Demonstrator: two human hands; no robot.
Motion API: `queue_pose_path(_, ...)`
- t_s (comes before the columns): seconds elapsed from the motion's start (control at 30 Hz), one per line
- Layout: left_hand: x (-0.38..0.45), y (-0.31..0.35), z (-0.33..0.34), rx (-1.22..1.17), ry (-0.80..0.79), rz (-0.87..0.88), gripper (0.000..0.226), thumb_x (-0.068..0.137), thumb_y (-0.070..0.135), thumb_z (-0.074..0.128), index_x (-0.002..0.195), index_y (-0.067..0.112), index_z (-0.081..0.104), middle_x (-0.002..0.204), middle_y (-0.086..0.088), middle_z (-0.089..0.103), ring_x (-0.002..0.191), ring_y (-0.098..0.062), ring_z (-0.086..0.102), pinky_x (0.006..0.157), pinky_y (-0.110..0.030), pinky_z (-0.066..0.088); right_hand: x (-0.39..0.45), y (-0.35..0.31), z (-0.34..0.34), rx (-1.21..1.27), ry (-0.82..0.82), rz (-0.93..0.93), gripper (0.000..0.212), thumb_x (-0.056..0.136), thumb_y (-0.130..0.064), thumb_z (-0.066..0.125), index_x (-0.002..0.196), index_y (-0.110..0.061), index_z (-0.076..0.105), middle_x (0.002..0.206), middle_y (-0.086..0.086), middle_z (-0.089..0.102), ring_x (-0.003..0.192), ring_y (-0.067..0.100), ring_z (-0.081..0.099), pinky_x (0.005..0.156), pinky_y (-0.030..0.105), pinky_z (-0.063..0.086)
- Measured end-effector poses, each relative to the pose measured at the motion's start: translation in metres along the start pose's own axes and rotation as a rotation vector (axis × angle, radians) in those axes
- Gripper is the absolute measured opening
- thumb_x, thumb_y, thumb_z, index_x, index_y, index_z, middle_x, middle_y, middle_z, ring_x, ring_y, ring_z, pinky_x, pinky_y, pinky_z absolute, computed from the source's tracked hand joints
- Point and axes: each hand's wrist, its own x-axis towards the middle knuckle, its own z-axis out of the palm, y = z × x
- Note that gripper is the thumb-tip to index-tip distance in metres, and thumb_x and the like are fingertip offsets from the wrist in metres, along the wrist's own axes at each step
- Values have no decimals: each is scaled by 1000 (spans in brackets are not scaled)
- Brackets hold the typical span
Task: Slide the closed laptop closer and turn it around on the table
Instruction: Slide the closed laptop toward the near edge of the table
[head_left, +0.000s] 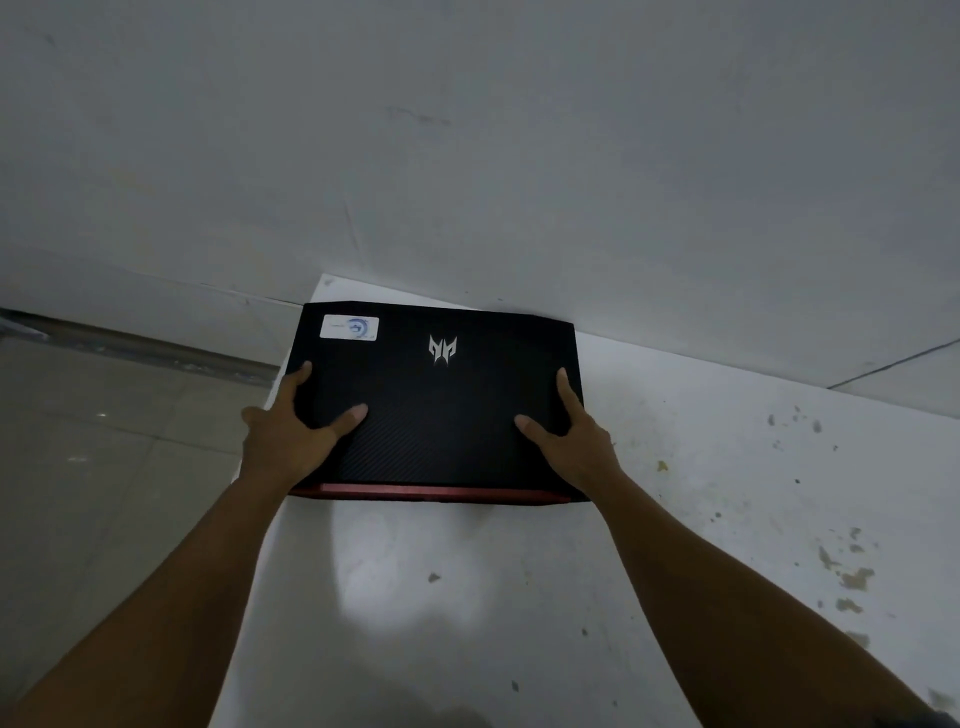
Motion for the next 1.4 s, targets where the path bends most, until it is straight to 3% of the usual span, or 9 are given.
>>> queue_pose_path(0.17, 4, -12, 2, 38, -33, 33, 120, 55, 97, 62, 157, 56, 14, 148, -23, 45, 133, -44, 50, 108, -55, 46, 0, 2, 3, -42, 7, -32, 98, 88, -72, 54, 159, -45, -8, 153, 6, 46, 126, 35, 56, 101, 41, 47)
queue_pose_path(0.27, -2, -2, 5, 49, -28, 9, 109, 70, 87, 62, 160, 49, 13, 151, -28, 34, 137, -49, 42, 110, -56, 40, 2, 3, 5, -47, 18, -33, 100, 85, -78, 52, 159, -47, -9, 154, 6, 45, 128, 37, 54, 103, 43, 47)
queue_pose_path(0.37, -2, 3, 6, 53, -10, 17, 108, 72, 87, 59, 161, 45, 14, 151, -29, 33, 137, -50, 41, 111, -58, 38, 2, 3, 4, -35, 27, -35, 101, 83, -80, 52, 159, -48, -7, 154, 6, 45, 129, 38, 53, 103, 44, 47)
queue_pose_path(0.5, -2, 9, -7, 89, -17, 53, 120, 59, 101, 50, 159, 41, 20, 150, -17, 50, 131, -43, 54, 106, -59, 46, 3, -6, -9, -30, 47, -16, 106, 75, -87, 55, 160, -48, 5, 155, 5, 45, 135, 35, 48, 107, 45, 42)
queue_pose_path(0.7, -41, 32, -27, 141, 44, 115, 111, 66, 94, 54, 157, 34, 36, 155, -5, 51, 136, -35, 53, 107, -54, 45, -25, -11, -41, -27, 122, -9, 104, 73, -85, 60, 159, -38, 27, 155, 5, 46, 136, 32, 48, 105, 43, 43)
queue_pose_path(1.23, -234, 47, 65, 42, 198, 255, 107, 66, 88, 64, 158, 42, 35, 152, -3, 55, 135, -34, 53, 103, -54, 46, -182, 134, -110, 163, 340, -50, 98, 72, -80, 66, 157, -46, 30, 152, -6, 49, 134, 25, 51, 105, 38, 44)
queue_pose_path(1.4, -285, 49, 101, 47, 192, 252, 110, 63, 91, 64, 158, 44, 34, 152, 0, 55, 136, -32, 53, 101, -53, 47, -224, 187, -126, 258, 381, -35, 94, 71, -77, 71, 153, -47, 37, 145, -11, 55, 129, 18, 54, 97, 29, 44)
